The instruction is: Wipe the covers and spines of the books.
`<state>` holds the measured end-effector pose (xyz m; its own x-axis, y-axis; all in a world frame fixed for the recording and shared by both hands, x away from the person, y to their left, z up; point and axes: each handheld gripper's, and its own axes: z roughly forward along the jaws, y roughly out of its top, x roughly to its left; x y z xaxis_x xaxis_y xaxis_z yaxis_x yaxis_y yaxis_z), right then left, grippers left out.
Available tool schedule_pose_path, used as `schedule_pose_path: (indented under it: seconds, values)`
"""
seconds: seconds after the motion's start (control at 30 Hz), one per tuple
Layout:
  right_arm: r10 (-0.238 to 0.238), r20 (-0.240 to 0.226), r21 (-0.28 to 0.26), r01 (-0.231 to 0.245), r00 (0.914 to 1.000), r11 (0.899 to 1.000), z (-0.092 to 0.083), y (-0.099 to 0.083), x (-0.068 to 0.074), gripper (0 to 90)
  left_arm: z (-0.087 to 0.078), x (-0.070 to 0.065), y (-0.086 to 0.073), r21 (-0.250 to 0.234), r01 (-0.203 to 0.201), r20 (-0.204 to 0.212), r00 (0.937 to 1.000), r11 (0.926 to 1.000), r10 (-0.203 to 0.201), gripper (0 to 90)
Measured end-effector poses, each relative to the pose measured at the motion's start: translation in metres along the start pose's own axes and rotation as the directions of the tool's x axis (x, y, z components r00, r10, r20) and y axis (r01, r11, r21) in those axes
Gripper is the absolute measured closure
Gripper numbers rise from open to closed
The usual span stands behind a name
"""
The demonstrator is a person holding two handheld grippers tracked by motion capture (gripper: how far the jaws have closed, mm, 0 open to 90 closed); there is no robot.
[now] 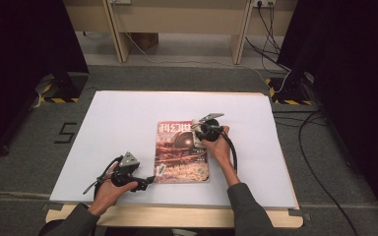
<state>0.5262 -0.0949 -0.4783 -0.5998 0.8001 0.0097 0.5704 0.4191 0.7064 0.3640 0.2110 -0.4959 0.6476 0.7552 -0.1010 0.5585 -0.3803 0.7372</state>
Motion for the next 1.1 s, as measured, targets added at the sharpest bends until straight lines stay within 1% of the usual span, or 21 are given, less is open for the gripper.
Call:
schedule_pose_path:
  seconds: [0.03, 0.1, 0.17, 0.23, 0.27, 0.33, 0.37, 0.43, 0.57, 0.7, 0.73, 0.87, 0.97, 1.1]
  values:
    - [0.014, 0.017, 0.000, -0.014, 0.9998, 1.000, 0.002, 0.002, -0.004, 76.1, 0.000, -0.001, 0.000, 0.001, -0.001, -0.001, 1.0000, 1.0000, 0.001, 14.9]
    - [0.061, 0.033, -0.005, -0.061, 0.9976, 0.998, 0.006, 0.006, -0.013, 76.1, 0.000, 0.000, 0.000, 0.002, -0.004, -0.007, 1.0000, 1.0000, 0.004, 14.9]
    - [0.077, 0.050, -0.005, -0.077, 0.9958, 0.997, 0.008, 0.009, -0.020, 76.1, 0.000, 0.001, 0.000, 0.002, -0.001, -0.007, 1.0000, 1.0000, 0.001, 14.9]
    - [0.099, 0.054, -0.010, -0.099, 0.9936, 0.995, 0.010, 0.010, -0.023, 76.2, 0.000, 0.001, 0.000, 0.001, 0.001, -0.011, 0.9999, 1.0000, -0.001, 14.9]
    - [0.105, 0.057, -0.011, -0.104, 0.9929, 0.995, 0.011, 0.011, -0.024, 76.2, 0.000, 0.001, 0.000, -0.001, 0.002, -0.010, 0.9999, 1.0000, -0.002, 14.9]
    - [0.093, 0.070, -0.005, -0.092, 0.9932, 0.996, 0.011, 0.012, -0.021, 76.5, 0.000, 0.002, 0.000, 0.003, -0.002, -0.007, 1.0000, 1.0000, 0.003, 14.9]
    - [0.077, 0.078, -0.001, -0.077, 0.9940, 0.997, 0.011, 0.012, -0.020, 76.5, 0.001, 0.002, 0.000, 0.005, -0.003, -0.008, 1.0000, 1.0000, 0.003, 14.9]
    - [0.080, 0.066, -0.001, -0.080, 0.9946, 0.997, 0.013, 0.014, -0.017, 76.5, 0.001, 0.001, 0.000, 0.008, -0.003, -0.009, 1.0000, 1.0000, 0.003, 14.9]
    - [0.050, 0.043, 0.017, -0.051, 0.9978, 0.999, 0.019, 0.022, -0.007, 76.5, 0.001, 0.002, 0.000, 0.005, -0.001, -0.009, 1.0000, 1.0000, 0.001, 14.8]
    - [0.012, 0.017, 0.033, -0.012, 0.9998, 0.999, 0.029, 0.033, 0.011, 76.5, 0.001, 0.001, 0.001, 0.005, -0.002, -0.004, 1.0000, 1.0000, 0.002, 14.9]
    - [0.003, 0.005, 0.037, -0.003, 1.0000, 0.999, 0.031, 0.035, 0.015, 76.5, 0.001, 0.001, 0.001, 0.004, -0.002, -0.002, 1.0000, 1.0000, 0.002, 14.9]
    - [-0.022, -0.018, 0.042, 0.023, 0.9996, 0.999, 0.039, 0.043, 0.029, 76.4, 0.000, 0.001, 0.001, 0.001, -0.003, 0.001, 1.0000, 1.0000, 0.003, 14.8]
    - [-0.032, -0.028, 0.045, 0.033, 0.9991, 0.998, 0.045, 0.049, 0.038, 76.5, 0.000, 0.001, 0.001, 0.001, -0.003, 0.000, 1.0000, 1.0000, 0.003, 14.9]
    - [-0.058, -0.053, 0.045, 0.060, 0.9969, 0.997, 0.052, 0.056, 0.053, 76.5, 0.000, 0.002, 0.001, 0.002, -0.004, 0.002, 1.0000, 1.0000, 0.004, 14.8]
